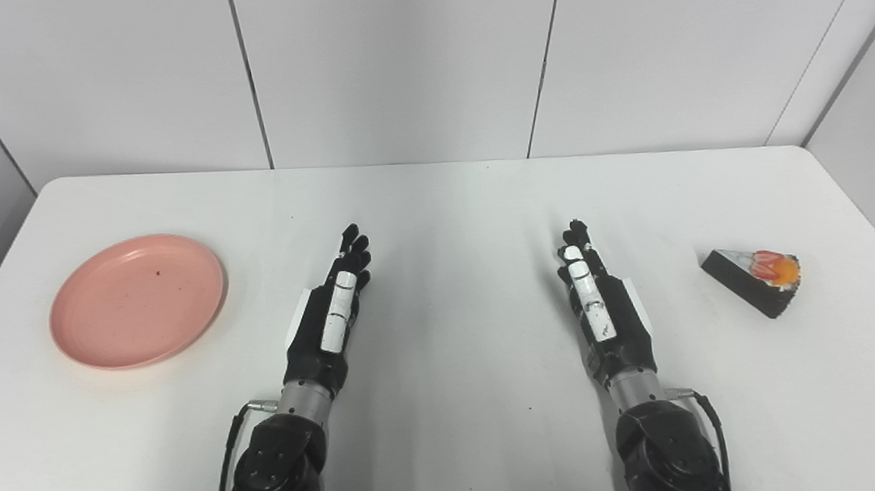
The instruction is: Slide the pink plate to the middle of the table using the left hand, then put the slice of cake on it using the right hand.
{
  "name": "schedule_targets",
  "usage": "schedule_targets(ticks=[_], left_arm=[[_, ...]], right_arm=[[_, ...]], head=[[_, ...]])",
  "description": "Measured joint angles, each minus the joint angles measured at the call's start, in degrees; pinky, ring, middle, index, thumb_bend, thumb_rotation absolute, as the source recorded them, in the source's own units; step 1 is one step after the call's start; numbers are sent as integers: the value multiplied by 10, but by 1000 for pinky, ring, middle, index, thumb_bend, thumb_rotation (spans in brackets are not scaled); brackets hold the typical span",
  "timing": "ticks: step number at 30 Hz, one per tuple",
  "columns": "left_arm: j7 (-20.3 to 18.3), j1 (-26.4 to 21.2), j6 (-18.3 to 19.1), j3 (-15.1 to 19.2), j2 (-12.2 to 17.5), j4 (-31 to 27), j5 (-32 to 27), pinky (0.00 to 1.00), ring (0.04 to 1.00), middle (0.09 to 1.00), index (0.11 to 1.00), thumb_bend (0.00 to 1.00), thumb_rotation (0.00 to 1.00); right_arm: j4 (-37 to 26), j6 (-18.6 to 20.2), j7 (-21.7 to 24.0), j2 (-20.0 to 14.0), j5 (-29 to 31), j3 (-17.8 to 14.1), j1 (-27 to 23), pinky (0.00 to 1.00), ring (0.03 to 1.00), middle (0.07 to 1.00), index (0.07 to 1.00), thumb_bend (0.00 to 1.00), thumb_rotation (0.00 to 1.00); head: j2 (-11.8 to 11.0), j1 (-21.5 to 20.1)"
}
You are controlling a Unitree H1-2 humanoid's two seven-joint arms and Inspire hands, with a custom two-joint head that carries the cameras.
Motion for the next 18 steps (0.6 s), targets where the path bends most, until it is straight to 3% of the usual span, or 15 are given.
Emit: schedule_targets(ticks=[18], left_arm=[[0, -1, -2, 2, 0, 4, -3, 1000, 1000, 1000, 1000, 737, 1000]], right_arm=[[0, 0, 0, 0, 0, 0, 0, 1000, 1000, 999, 1000, 674, 867]], head=[[1, 1]])
